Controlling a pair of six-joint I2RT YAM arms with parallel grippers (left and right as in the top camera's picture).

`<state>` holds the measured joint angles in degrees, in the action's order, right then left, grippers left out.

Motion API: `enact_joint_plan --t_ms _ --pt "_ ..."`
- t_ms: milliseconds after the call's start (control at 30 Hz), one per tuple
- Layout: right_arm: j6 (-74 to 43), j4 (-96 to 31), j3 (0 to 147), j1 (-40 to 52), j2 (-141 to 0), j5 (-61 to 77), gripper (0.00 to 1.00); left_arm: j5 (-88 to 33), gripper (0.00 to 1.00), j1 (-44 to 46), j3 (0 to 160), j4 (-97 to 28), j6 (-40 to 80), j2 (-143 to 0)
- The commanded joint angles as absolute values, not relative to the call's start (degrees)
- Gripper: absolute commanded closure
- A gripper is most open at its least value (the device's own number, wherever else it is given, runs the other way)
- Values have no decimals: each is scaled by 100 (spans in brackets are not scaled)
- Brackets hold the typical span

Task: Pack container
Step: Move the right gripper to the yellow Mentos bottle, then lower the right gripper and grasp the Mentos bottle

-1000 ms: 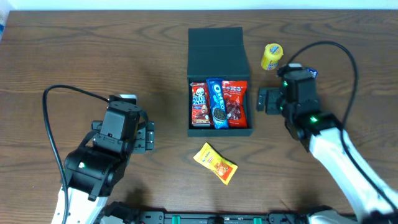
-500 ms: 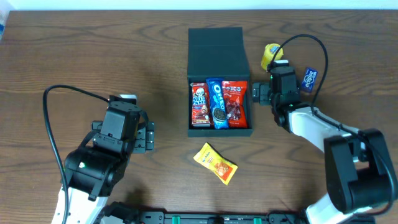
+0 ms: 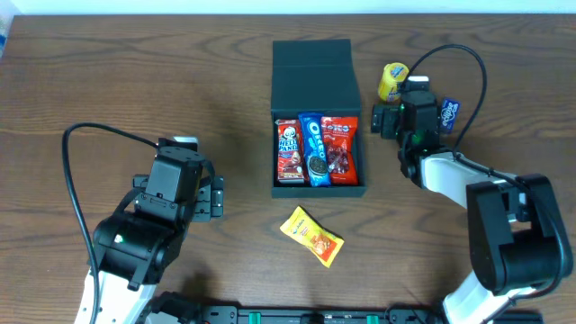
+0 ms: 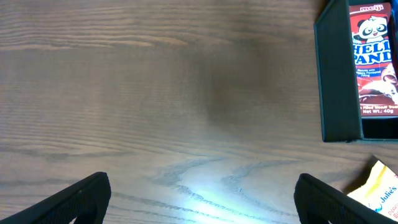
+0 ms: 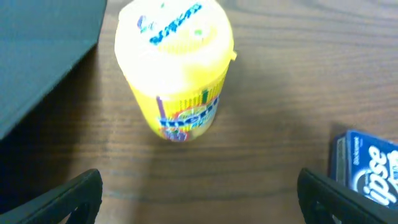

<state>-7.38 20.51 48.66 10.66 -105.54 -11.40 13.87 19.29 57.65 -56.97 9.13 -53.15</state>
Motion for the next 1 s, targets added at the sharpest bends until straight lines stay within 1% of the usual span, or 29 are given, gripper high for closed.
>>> enact_joint_plan --t_ms 0,200,733,967 --pt "-698 2158 4915 991 -10606 -1175 1 1389 5 1905 5758 -5712 878 -5323" --pt "-696 2344 5009 884 -10744 -1057 1 1389 5 1905 5756 -5712 878 -5323" --pt "-502 2318 6165 854 -11821 -947 1 1389 5 1905 5758 -5712 878 -5323" --pt "-502 2368 6219 836 -11994 -1037 1 1389 5 1905 5758 -5712 878 -5323"
